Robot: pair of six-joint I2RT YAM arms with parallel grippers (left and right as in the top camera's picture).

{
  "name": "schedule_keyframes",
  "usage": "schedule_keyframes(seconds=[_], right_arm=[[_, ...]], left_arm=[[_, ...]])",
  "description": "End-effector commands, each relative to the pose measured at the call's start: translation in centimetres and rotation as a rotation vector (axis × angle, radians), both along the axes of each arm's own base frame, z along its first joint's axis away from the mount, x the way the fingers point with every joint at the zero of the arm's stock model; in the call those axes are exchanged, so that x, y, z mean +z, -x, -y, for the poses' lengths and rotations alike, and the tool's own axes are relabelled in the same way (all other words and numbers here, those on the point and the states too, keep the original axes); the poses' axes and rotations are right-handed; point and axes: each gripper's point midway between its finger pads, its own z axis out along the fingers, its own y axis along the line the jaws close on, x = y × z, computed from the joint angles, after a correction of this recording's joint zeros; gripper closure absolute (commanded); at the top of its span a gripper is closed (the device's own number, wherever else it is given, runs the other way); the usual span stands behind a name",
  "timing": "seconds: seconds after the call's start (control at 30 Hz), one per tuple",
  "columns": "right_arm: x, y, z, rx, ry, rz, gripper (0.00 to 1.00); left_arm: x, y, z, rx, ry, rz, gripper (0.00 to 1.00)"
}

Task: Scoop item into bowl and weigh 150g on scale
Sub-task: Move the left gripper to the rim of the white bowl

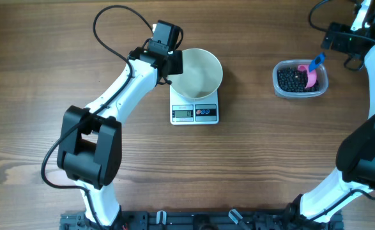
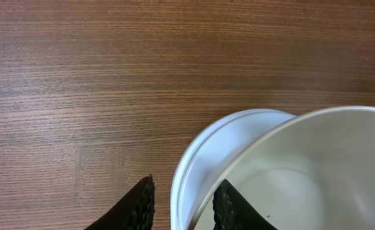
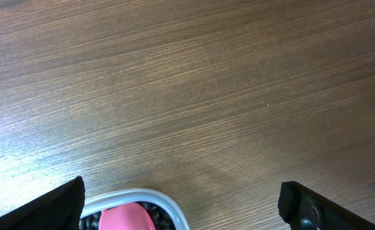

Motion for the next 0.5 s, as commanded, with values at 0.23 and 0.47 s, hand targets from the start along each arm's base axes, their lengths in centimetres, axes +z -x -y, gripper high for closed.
schedule_keyframes(seconds=[0.23,0.47], right_arm=[[1.6,-0.1,0.3,-0.024,0.012,0.036,0.0],[1.6,-0.1,0.3,-0.024,0.012,0.036,0.0]], left_arm=[[0.8,-1.3,-0.3,0.027,0.004,0.051,0.65],[1.2,-1.8,-0.1,0.027,0.014,0.077,0.64]])
